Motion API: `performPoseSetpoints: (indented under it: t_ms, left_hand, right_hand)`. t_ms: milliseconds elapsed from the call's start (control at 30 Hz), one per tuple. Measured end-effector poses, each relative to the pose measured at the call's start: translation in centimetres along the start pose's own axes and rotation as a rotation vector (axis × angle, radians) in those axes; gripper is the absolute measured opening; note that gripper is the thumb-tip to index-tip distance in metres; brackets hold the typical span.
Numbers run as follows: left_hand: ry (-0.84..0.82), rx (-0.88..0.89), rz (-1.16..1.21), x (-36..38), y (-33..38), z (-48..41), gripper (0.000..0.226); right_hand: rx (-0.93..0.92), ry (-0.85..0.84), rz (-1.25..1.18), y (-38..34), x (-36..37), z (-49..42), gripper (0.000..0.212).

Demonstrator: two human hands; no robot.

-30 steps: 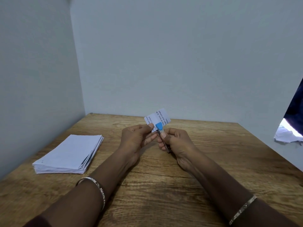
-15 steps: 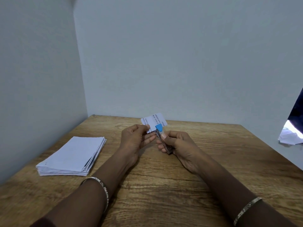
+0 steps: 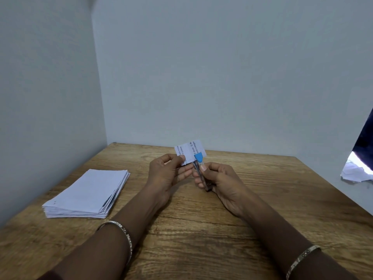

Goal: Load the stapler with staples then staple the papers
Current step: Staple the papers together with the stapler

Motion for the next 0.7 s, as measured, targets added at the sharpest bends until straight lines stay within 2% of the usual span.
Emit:
performPoseSetpoints:
  t_ms: [433,600,700]
  left_hand:
    - [-0.054,-0.005,-0.025,0.38,-0.28,0.07,0.012]
    - [-0.072,-0.027,-0.024,0.63,-0.4,0.33,0.017]
    - [-0.08,-0.036,-0.018,0.7,-0.43,0.5,0.023]
  right_hand:
    - [-0.004,0.07,0.004,0.14,-0.32,-0.09,0.024]
    - [0.005,0.163,0.011,0.24,-0.03,-0.01,0.016]
    - [0.016,0.228,0.015,0.35,0.08,-0.02,0.019]
Point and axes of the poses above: each hand's wrist, its own z-axis away from the middle knuckle, its own x-axis out of the palm, y = z × x, the point moved 4 cm from there along -z, towards the middle knuckle, and after that the axes turned 3 degrees about -z, right-handed, at the moved point
